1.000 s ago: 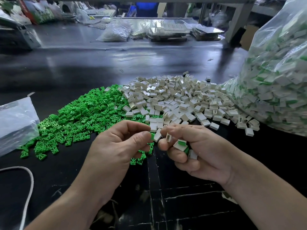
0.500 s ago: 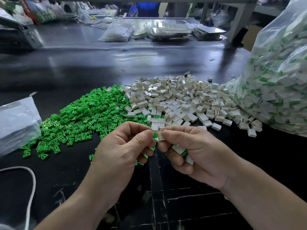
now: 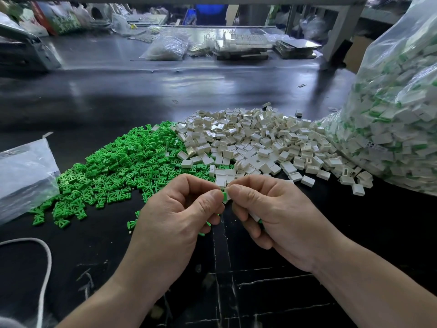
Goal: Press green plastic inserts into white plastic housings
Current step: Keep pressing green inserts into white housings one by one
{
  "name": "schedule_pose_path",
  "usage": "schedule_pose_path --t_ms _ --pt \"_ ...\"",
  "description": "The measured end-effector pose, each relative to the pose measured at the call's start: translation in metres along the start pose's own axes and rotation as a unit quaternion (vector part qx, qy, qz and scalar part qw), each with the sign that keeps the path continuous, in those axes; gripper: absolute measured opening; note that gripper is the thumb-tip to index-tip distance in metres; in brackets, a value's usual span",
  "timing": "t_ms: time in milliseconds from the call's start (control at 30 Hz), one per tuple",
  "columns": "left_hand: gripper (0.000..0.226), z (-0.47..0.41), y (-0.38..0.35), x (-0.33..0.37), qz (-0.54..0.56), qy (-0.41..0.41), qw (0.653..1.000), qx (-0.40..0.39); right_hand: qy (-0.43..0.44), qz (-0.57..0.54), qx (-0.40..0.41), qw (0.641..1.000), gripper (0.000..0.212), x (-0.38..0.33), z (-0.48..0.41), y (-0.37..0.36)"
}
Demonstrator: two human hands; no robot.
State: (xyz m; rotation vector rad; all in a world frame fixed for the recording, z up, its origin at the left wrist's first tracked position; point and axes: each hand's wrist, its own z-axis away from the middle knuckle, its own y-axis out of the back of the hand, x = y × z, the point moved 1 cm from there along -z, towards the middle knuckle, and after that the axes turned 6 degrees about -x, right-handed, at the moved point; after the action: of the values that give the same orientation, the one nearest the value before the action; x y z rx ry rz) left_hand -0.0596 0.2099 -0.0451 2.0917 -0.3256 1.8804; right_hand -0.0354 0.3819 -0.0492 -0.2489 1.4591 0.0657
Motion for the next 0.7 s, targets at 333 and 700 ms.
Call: schedule_pose_path --t_ms 333,700 --pt "0.018 0.0011 -0.0002 0.0029 0.000 -0.019 1.000 0.017 0.039 0.020 -0.012 0.999 0.014 0.0023 0.0002 -0.0003" --pt "0.027 -0.0004 -0.0003 0.0028 0.161 0.027 0.985 -0.055 0.016 -0.036 -0.037 0.999 0.026 -0.0011 0.0032 -0.0061"
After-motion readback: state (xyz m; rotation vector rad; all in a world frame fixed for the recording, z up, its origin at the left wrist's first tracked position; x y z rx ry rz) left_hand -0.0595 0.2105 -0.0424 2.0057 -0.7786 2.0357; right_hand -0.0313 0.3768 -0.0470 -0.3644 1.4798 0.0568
